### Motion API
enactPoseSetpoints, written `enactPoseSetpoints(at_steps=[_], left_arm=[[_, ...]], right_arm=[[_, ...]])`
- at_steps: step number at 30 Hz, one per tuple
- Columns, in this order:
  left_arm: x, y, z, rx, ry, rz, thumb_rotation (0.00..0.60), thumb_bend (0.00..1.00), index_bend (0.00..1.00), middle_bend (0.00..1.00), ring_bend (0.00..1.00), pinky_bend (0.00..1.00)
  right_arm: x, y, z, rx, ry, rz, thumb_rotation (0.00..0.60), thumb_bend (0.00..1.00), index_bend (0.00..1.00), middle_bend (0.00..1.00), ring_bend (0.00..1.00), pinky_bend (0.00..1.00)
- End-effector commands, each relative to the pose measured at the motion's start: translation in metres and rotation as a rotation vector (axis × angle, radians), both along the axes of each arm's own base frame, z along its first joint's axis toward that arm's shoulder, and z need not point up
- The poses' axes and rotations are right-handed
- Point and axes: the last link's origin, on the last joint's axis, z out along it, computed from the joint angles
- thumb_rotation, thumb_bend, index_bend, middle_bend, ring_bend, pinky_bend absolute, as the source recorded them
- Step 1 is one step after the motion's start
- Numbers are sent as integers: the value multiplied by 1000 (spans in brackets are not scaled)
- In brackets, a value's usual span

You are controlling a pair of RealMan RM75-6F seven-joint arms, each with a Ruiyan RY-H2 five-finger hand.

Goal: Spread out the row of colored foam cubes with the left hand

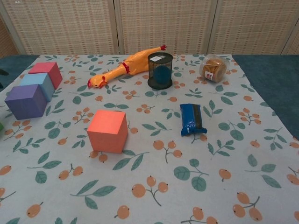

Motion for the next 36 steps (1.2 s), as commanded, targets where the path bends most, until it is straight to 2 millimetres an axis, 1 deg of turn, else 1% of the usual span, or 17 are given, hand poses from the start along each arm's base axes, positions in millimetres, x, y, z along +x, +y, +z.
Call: enactPoseSetpoints(at_steps=[1,4,10,16,20,26,28,30,34,36], left_arm=[[3,0,-3,-13,0,-6,600,286,0,212,336,48],[7,0,-8,-30,-6,-16,600,283,0,220,353,53],[20,-3,-19,-66,-46,-52,600,284,0,198,387,90],[36,-11,-31,-100,-80,-116,600,292,0,199,397,92],[52,-24,-39,-141,-98,-184,600,293,0,201,398,92],[82,-54,-57,-228,-125,-325,600,302,0,205,397,95],[89,-60,-60,-238,-126,-365,600,304,0,204,395,98],[96,-60,-62,-196,-103,-422,600,309,0,183,355,106],[103,-61,-61,-101,-72,-505,600,325,0,66,161,120],[102,-64,-60,-91,-84,-520,600,327,0,38,112,119]], right_arm=[[0,0,0,3,0,0,600,230,0,0,0,0],[-1,-1,-1,10,0,-2,600,230,0,0,0,0],[-1,-2,-1,9,1,-5,600,229,0,0,0,0],[-1,-1,-2,11,1,-4,600,230,0,0,0,0],[-1,-2,-1,6,1,-4,600,230,0,0,0,0],[-3,-3,-1,3,4,-10,600,230,0,0,0,0],[-3,-3,-1,7,5,-11,600,230,0,0,0,0],[-3,-4,-2,12,4,-13,600,230,0,0,0,0],[-3,-4,0,5,2,-15,600,230,0,0,0,0],[-3,-4,0,3,3,-18,600,230,0,0,0,0]])
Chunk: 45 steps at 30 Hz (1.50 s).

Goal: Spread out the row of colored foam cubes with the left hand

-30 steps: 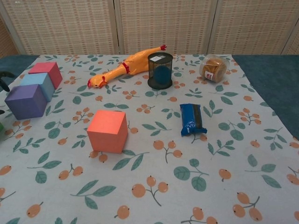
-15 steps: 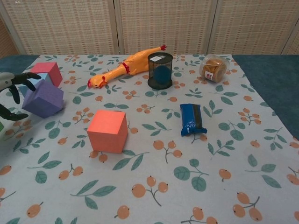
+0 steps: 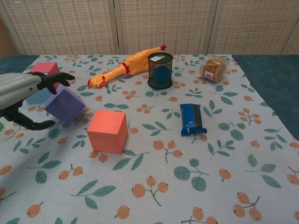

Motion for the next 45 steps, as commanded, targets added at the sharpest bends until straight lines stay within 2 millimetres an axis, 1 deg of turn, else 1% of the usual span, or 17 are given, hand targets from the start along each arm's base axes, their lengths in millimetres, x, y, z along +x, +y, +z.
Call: enactPoseSetpoints(at_steps=[1,5,7,8,11,13,15,17,18,22,25,28,32,37,40,45], left_arm=[[1,-7,-1,32,-18,-37,600,327,0,31,107,119],[-2,-8,3,32,-28,-45,600,326,0,33,133,119],[-3,-5,3,39,-28,-44,600,325,0,26,108,116],[-4,-3,4,43,-31,-41,600,324,0,18,81,113],[-9,13,8,66,-39,-9,600,324,0,2,22,97],[-16,29,15,84,-50,41,600,327,0,4,24,75],[-23,45,25,118,-73,95,600,337,0,9,84,59],[-27,55,31,134,-147,138,600,350,0,22,196,58],[-29,59,35,133,-207,155,600,352,0,27,218,58],[-29,68,42,92,-359,142,600,355,0,36,241,8],[-27,73,37,18,-404,160,600,352,0,62,304,0],[-24,83,30,-18,-396,170,600,348,0,64,298,0],[-18,94,13,-40,-370,172,600,346,0,53,286,0],[-15,107,-4,-18,-303,146,600,335,0,47,275,0],[-16,113,-10,-10,-246,134,600,333,0,38,271,0],[-24,121,-14,8,-128,149,600,317,0,2,266,0]], right_arm=[[-1,0,0,-1,2,-4,600,230,0,0,0,0],[-1,-1,-4,13,5,-7,600,230,0,0,0,0],[-1,-1,-4,17,6,-8,600,230,0,0,0,0],[-1,-1,-4,16,6,-9,600,230,0,0,0,0],[-1,-1,-3,11,3,-8,600,230,0,0,0,0],[0,0,-2,10,3,-5,600,230,0,0,0,0],[0,0,-1,10,0,-6,600,230,0,0,0,0],[-1,-1,-1,9,0,-8,600,230,0,0,0,0],[-1,-1,-2,11,1,-9,600,230,0,0,0,0],[-1,-1,-5,19,9,-10,600,229,0,0,0,0],[-1,-1,-9,28,19,-9,600,230,0,0,0,0],[-1,-2,-12,36,27,-8,600,229,0,0,0,0],[-2,-3,-12,31,24,-18,600,230,0,0,0,0],[-3,-3,-8,14,26,-26,600,230,0,0,0,0],[-5,-4,-8,16,27,-31,600,230,0,0,0,0],[-6,-4,-6,16,40,-33,600,229,0,0,0,0]])
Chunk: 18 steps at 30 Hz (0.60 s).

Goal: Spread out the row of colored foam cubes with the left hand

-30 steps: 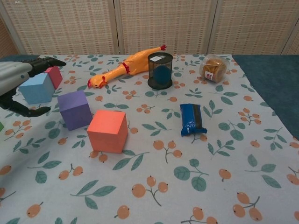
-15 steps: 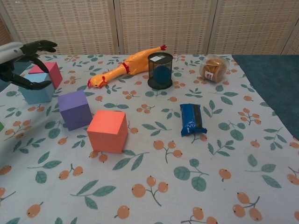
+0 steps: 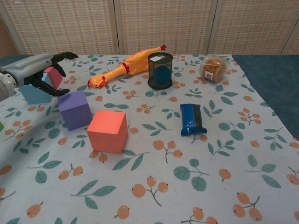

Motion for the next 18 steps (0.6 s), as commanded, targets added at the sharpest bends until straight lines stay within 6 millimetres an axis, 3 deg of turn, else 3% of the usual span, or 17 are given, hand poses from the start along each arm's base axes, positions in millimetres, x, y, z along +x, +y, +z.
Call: enactPoseSetpoints(at_steps=[1,18], left_arm=[[-2,5,-7,-5,68,17,600,314,0,1,266,0],[-4,19,7,11,42,111,600,280,0,25,266,0]], right_arm=[[0,0,0,1,5,0,600,230,0,0,0,0],[0,0,-3,22,-7,-9,600,230,0,0,0,0]])
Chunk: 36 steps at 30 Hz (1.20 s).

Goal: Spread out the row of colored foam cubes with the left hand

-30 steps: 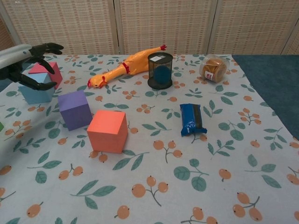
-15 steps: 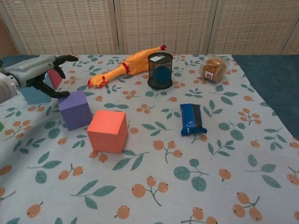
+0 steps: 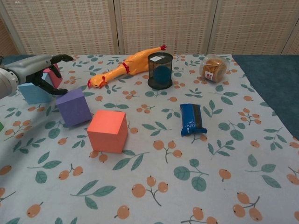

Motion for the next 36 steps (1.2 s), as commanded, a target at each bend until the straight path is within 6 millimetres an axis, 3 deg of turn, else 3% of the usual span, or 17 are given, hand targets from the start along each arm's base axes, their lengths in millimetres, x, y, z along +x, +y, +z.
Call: enactPoseSetpoints(at_steps=[1,22,28,36], left_arm=[[1,3,3,8,8,5,600,279,0,26,266,0],[-20,15,3,51,206,73,600,323,0,104,321,0],[-33,-1,25,103,224,94,600,319,0,154,354,0],[-79,-36,75,106,228,231,600,286,0,172,356,0]], right_arm=[[0,0,-1,5,1,-1,600,230,0,0,0,0],[-1,-1,0,-6,5,-4,600,230,0,0,0,0],[1,1,0,-5,0,2,600,230,0,0,0,0],[3,3,3,-6,-4,15,600,230,0,0,0,0]])
